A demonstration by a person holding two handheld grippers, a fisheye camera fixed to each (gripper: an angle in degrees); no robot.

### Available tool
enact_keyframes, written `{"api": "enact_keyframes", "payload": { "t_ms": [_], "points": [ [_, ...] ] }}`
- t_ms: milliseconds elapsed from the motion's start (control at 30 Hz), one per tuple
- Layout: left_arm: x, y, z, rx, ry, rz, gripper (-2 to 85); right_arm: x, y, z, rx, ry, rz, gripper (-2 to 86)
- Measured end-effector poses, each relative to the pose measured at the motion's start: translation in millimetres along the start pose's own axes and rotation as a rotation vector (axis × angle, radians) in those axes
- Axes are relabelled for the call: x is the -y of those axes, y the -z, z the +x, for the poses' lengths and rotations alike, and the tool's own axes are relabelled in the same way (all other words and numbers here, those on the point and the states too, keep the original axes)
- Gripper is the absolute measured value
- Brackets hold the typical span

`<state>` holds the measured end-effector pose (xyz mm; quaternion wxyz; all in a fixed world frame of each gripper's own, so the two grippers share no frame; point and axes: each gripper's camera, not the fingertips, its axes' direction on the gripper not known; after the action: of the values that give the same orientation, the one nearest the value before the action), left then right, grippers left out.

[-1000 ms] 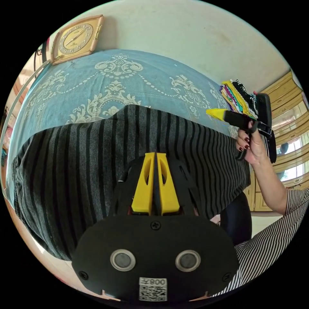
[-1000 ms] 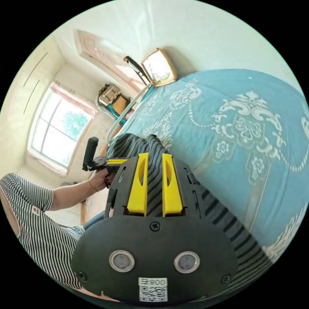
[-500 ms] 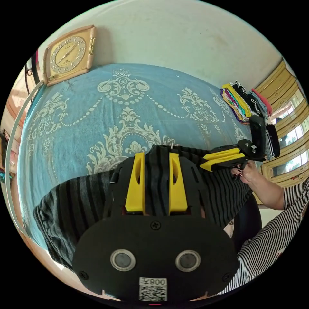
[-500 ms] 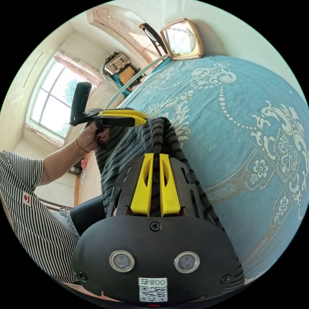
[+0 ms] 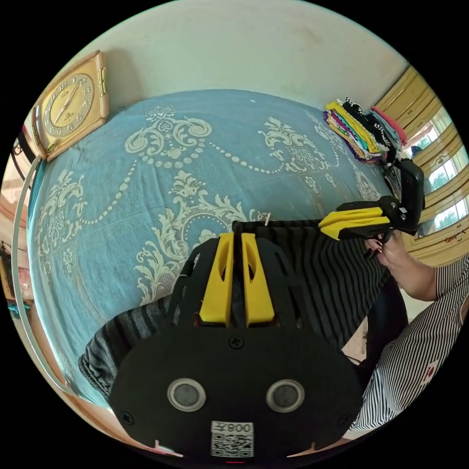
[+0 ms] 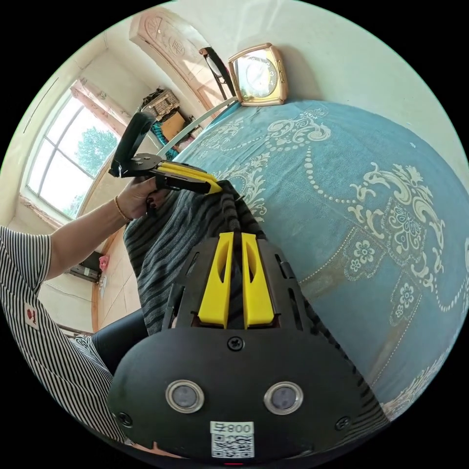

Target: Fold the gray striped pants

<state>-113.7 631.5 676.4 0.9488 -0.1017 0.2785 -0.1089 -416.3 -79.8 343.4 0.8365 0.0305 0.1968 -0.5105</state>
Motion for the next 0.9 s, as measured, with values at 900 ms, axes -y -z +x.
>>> {"api": "enact_keyframes", "payload": {
  "t_ms": [900],
  "points": [
    [-149, 138, 62, 0.153, 0.252, 0.146, 0.1, -22, 30, 30, 0.062, -0.175, -0.07, 0.0]
  ]
}}
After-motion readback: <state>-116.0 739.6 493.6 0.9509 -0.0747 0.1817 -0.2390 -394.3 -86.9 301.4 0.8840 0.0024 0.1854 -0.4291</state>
